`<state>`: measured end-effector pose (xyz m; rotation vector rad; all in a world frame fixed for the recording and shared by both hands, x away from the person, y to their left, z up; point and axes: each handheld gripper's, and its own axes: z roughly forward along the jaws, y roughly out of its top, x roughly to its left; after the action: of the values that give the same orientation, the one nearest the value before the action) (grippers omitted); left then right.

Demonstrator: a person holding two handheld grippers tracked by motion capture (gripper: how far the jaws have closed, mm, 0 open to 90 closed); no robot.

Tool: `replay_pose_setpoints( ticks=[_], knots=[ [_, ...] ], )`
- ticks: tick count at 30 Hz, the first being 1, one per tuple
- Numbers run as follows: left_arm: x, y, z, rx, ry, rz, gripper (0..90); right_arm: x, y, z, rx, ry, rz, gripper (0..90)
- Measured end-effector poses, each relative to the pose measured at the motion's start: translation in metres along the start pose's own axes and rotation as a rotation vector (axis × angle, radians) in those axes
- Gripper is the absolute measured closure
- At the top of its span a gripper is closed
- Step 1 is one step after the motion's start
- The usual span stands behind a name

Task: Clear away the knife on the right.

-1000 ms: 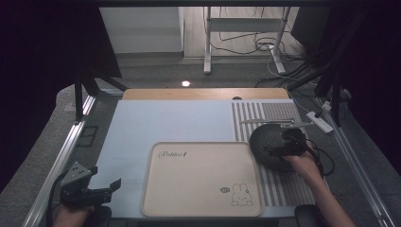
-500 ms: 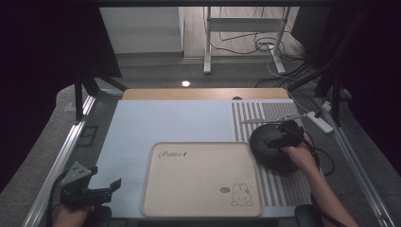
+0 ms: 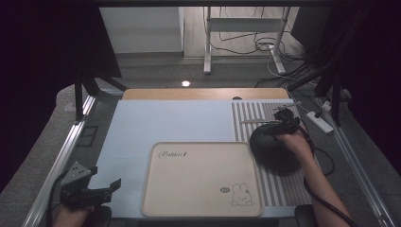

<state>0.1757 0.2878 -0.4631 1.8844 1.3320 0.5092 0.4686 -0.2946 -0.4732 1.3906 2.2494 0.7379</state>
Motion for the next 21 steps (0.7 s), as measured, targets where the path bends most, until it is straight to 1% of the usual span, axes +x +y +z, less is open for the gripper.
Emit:
replay_pose_setpoints(
  ticks=[2,3,7,15,16,18,19,20,21],
  knots=[
    [0.0,0.0,0.0,0.0,0.0,0.0,4.2,-0.001,0.002,0.002,0.006,-0.001,0.005,0.0],
    [0.0,0.0,0.0,-0.002,0.0,0.001,4.2,-0.003,0.006,0.006,0.022,0.004,0.007,0.0],
    [0.0,0.0,0.0,-0.003,-0.002,-0.002,4.3,-0.009,0.011,0.013,0.063,-0.006,0.025,0.0],
    [0.0,0.0,0.0,0.0,-0.001,-0.001,4.3,-0.02,0.017,0.025,0.093,-0.038,0.004,0.0],
    [0.0,0.0,0.0,-0.001,-0.002,-0.002,4.3,-0.024,0.019,0.027,0.091,-0.052,-0.007,4.4],
    [0.0,0.0,0.0,0.0,-0.003,-0.001,4.4,-0.029,0.021,0.028,0.08,-0.071,-0.003,10.5],
    [0.0,0.0,0.0,0.0,-0.003,-0.001,4.5,-0.029,0.021,0.028,0.08,-0.071,-0.003,10.5],
    [0.0,0.0,0.0,-0.001,-0.003,0.0,4.5,-0.035,0.023,0.029,0.065,-0.076,0.014,21.2],
    [0.0,0.0,0.0,-0.001,-0.003,0.0,4.6,-0.038,0.025,0.029,0.059,-0.083,0.022,25.9]
  ],
)
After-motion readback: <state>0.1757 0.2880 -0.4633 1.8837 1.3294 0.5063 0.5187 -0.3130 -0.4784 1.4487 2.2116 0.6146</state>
